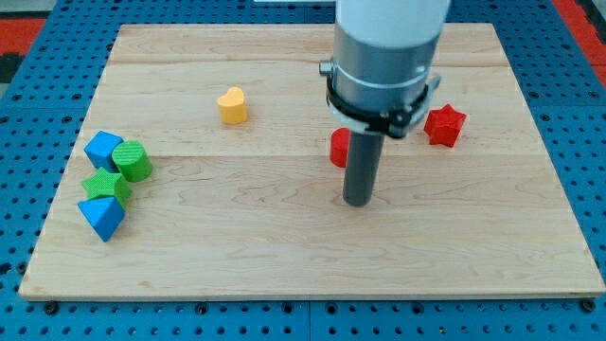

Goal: Move the red circle and yellow hexagon

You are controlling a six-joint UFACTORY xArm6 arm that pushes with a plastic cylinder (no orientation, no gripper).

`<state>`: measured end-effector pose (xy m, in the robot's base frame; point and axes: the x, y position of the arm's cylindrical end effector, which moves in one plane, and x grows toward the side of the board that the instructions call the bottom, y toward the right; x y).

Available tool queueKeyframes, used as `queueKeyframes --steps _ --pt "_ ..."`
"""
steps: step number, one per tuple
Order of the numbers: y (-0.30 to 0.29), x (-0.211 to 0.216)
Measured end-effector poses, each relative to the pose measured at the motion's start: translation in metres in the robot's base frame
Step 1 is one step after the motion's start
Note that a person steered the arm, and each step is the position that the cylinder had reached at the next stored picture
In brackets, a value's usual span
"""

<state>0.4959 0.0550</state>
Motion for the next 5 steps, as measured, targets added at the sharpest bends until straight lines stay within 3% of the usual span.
queueKeyframes --steps 2,3,5 --pt "0.009 -0.066" --pt "0.011 -0.052" --pt "-0.090 -0.052"
